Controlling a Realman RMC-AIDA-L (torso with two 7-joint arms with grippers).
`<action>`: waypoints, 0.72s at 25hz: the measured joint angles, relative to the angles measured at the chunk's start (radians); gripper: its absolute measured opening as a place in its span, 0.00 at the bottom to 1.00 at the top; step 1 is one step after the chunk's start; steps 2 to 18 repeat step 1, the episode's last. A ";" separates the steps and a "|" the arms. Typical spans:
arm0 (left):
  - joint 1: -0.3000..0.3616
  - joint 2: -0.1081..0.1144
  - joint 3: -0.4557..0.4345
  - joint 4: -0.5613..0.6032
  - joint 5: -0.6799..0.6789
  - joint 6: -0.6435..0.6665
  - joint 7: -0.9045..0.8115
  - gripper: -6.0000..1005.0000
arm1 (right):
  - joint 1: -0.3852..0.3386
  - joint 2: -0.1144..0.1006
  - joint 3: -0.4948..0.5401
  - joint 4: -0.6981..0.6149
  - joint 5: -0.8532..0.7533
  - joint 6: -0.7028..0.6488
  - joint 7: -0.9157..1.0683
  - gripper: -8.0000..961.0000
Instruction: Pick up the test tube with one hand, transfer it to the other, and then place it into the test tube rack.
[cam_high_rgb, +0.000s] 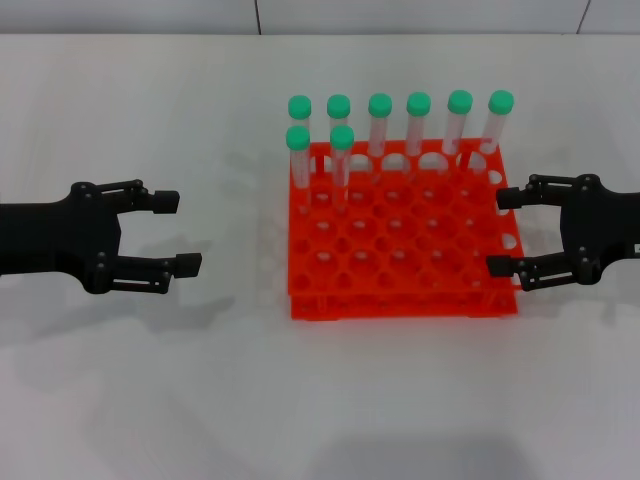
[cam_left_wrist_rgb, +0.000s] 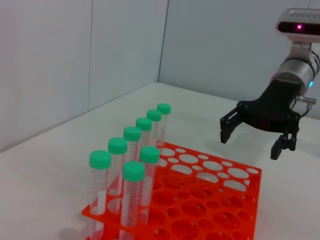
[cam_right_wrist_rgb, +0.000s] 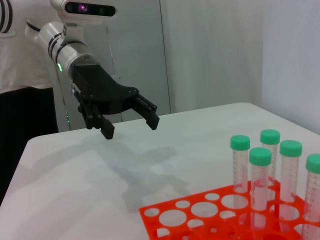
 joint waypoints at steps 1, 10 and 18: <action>0.000 0.000 0.000 0.000 0.001 0.000 0.000 0.88 | 0.000 0.000 0.000 0.000 0.000 0.000 0.000 0.91; 0.000 0.000 0.000 0.000 0.001 0.000 0.000 0.88 | 0.000 0.000 0.000 0.000 0.000 0.000 0.000 0.91; 0.000 0.000 0.000 0.000 0.001 0.000 0.000 0.88 | 0.000 0.000 0.000 0.000 0.000 0.000 0.000 0.91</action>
